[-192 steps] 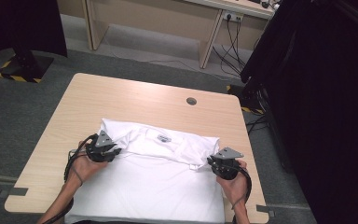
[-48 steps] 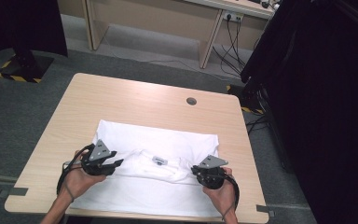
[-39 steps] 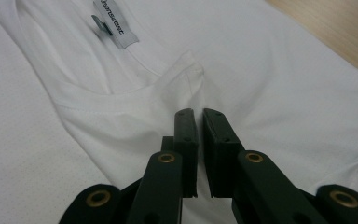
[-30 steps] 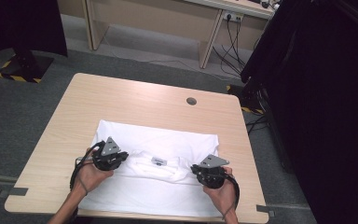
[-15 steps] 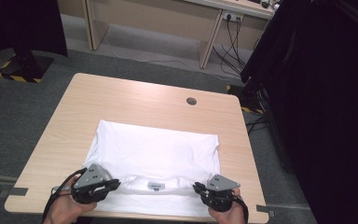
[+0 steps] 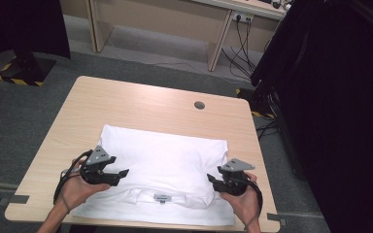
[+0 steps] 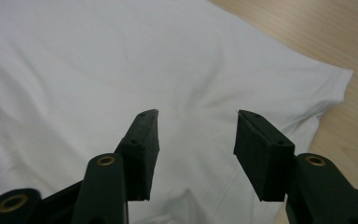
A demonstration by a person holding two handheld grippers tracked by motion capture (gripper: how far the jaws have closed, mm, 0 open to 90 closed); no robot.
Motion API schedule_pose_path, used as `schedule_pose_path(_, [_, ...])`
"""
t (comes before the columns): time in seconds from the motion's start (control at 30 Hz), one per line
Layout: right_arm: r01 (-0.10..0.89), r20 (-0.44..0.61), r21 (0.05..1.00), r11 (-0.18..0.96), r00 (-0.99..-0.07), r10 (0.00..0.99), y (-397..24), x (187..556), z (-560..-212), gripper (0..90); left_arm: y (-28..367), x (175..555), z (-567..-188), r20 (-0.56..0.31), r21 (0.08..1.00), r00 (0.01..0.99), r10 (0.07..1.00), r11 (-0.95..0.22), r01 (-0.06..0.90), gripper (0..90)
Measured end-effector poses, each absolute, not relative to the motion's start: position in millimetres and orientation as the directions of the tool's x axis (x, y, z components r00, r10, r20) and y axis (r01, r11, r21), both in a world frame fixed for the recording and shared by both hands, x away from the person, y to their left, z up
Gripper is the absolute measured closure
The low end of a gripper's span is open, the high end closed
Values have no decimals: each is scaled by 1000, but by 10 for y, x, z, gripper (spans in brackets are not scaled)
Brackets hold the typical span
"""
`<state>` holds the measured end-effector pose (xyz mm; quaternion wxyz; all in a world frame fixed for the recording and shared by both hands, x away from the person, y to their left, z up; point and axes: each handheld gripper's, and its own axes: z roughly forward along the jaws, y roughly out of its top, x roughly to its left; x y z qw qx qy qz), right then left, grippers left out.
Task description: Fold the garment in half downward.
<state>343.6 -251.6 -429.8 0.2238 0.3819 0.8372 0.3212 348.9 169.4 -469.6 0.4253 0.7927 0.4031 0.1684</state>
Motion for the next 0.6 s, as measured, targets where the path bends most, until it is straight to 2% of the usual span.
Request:
schedule_pose_path(0.13, [539, -140, 657, 528, -601, 787, -2370, 3674, -4440, 454, 1682, 3520, -4871, -52, 753, 601, 798, -364, 548, 256])
schedule_pose_path(0.17, [553, -134, 644, 529, -600, 789, -2347, 3692, -4489, 439, 1686, 3483, -4896, -21, 764, 617, 786, -386, 517, 241])
schedule_pose_path(0.23, [580, -110, 630, 517, -592, 798, -2338, 3679, -4585, 396, 1714, 3411, -4897, -6, 761, 615, 788, -396, 514, 240])
schedule_pose_path(0.43, [608, -120, 617, 499, -554, 824, -2553, 3358, -4652, 320, 1847, 3181, -4887, 47, 735, 628, 777, -453, 505, 187])
schedule_pose_path(0.6, [634, -110, 609, 477, -528, 842, -2836, 3000, -4688, 315, 2014, 2946, -4905, 10, 741, 633, 774, -431, 515, 178])
